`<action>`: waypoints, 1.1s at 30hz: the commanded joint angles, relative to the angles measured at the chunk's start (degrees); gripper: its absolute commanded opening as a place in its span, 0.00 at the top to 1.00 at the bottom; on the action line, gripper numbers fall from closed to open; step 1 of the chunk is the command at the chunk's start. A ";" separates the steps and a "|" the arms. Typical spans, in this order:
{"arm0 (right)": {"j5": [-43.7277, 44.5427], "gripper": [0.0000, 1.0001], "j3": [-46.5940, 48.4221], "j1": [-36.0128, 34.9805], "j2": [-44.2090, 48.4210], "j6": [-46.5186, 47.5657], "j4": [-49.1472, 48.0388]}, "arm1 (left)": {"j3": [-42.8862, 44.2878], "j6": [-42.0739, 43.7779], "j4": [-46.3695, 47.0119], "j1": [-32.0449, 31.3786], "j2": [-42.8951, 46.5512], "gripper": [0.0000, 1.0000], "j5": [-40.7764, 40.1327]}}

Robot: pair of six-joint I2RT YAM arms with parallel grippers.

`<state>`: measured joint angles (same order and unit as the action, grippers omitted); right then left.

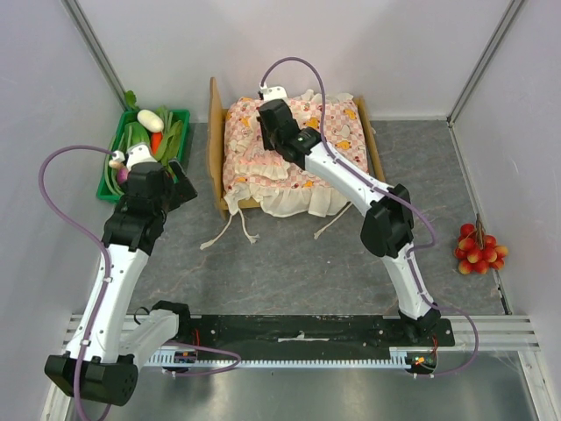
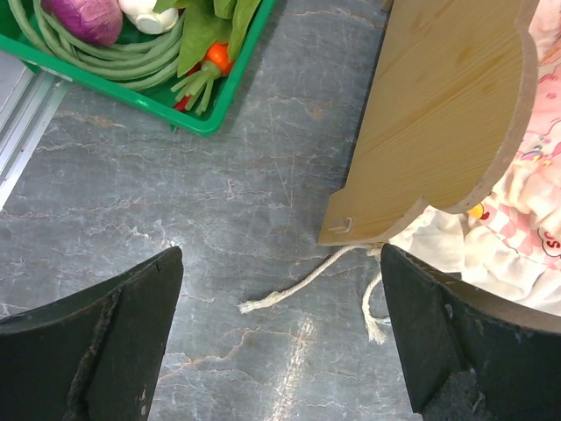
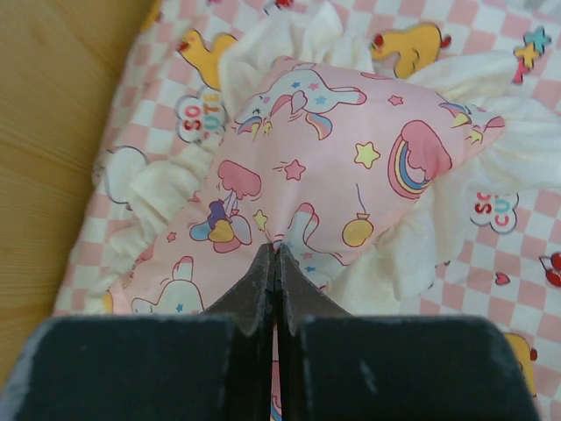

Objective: Set up the pet bed

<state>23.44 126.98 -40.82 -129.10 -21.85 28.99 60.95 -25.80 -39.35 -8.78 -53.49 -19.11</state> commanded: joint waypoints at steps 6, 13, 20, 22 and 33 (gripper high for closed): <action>-14.73 1.00 7.49 1.44 -0.80 7.78 -11.33 | -1.27 2.60 0.33 1.39 2.16 0.00 0.31; -22.04 1.00 6.77 3.02 -3.43 9.54 -16.28 | -2.15 2.60 0.07 1.83 2.78 0.00 0.39; -25.37 1.00 5.03 3.90 -8.96 7.69 -20.73 | -2.50 2.34 0.07 1.92 2.17 0.00 0.74; -29.49 1.00 6.09 4.25 -10.73 8.22 -20.64 | -2.76 2.60 -0.02 1.92 1.99 0.00 0.83; -33.37 0.93 3.98 6.01 -9.95 12.18 -22.40 | -5.31 3.13 0.77 2.01 3.49 0.00 1.98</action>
<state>-8.10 131.37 -35.22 -142.30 -11.75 9.39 55.68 -24.84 -40.23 -7.09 -51.24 -18.52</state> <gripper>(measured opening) 0.036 0.993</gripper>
